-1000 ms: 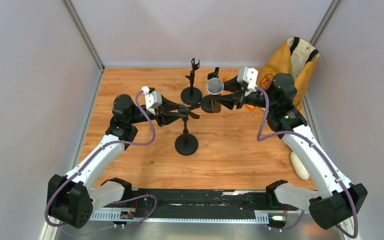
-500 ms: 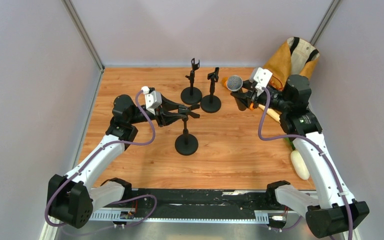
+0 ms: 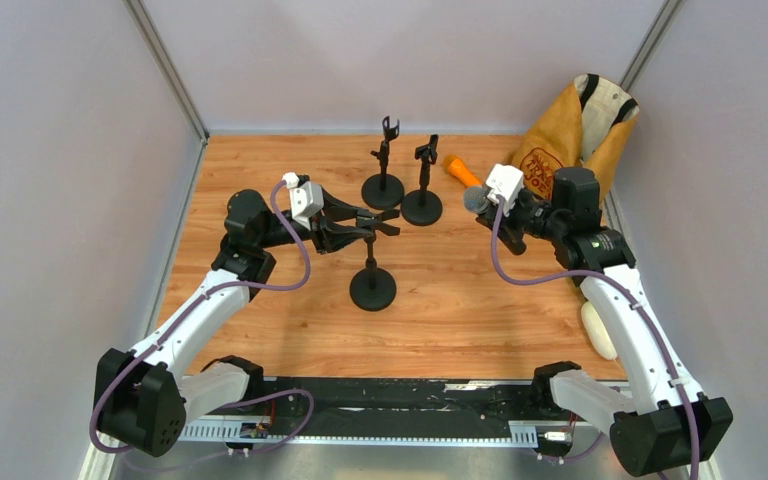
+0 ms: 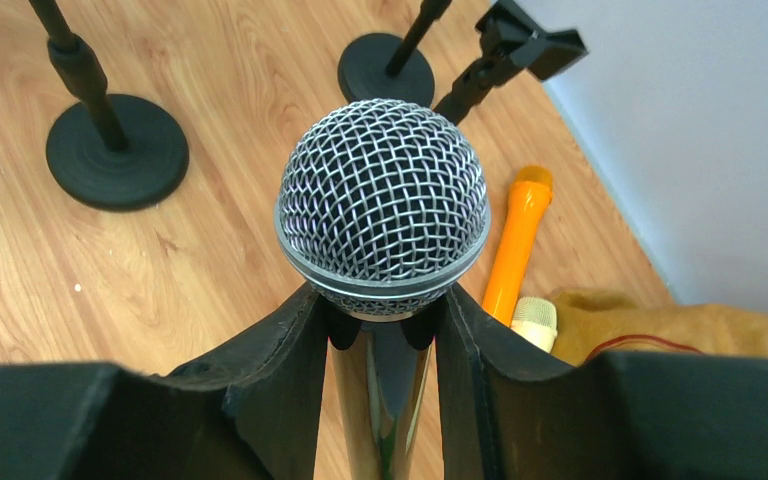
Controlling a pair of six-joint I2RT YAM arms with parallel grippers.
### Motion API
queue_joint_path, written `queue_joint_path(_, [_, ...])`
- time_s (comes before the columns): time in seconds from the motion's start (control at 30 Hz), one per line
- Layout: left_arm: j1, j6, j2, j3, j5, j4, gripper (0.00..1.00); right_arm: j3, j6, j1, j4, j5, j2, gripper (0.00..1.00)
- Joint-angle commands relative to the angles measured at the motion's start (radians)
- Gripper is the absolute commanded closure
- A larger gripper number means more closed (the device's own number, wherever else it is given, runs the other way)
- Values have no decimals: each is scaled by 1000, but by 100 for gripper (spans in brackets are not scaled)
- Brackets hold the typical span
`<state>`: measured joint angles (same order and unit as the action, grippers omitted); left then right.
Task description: Remove the microphone from the stand
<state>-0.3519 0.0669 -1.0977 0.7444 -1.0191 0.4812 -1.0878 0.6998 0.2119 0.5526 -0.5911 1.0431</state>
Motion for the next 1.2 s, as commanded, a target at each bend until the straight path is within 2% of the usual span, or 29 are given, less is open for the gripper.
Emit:
queue_joint_path(0.0, [-2,4,2,-7,-5,38,100,8,52,-7,27,36,-32,96])
queue_joint_path(0.27, [-4,1,-10,-7,-4,40,100,5,12,-6,25,34,11,97])
queue_joint_path(0.47, [-3,-4,-5,-8,-1,37,100,2,-3,-5,24,199,120,98])
queue_joint_path(0.73, [-8,-6,-16,-8,1,36,100,63,33,9,-24,345,192,97])
queue_joint_path(0.97, [-14,-9,-12,-5,6,30,100,66,52,39,-89,514,372,95])
queue_joint_path(1.17, [-14,-10,-12,-7,4,30,91,15,19,60,-123,571,528,97])
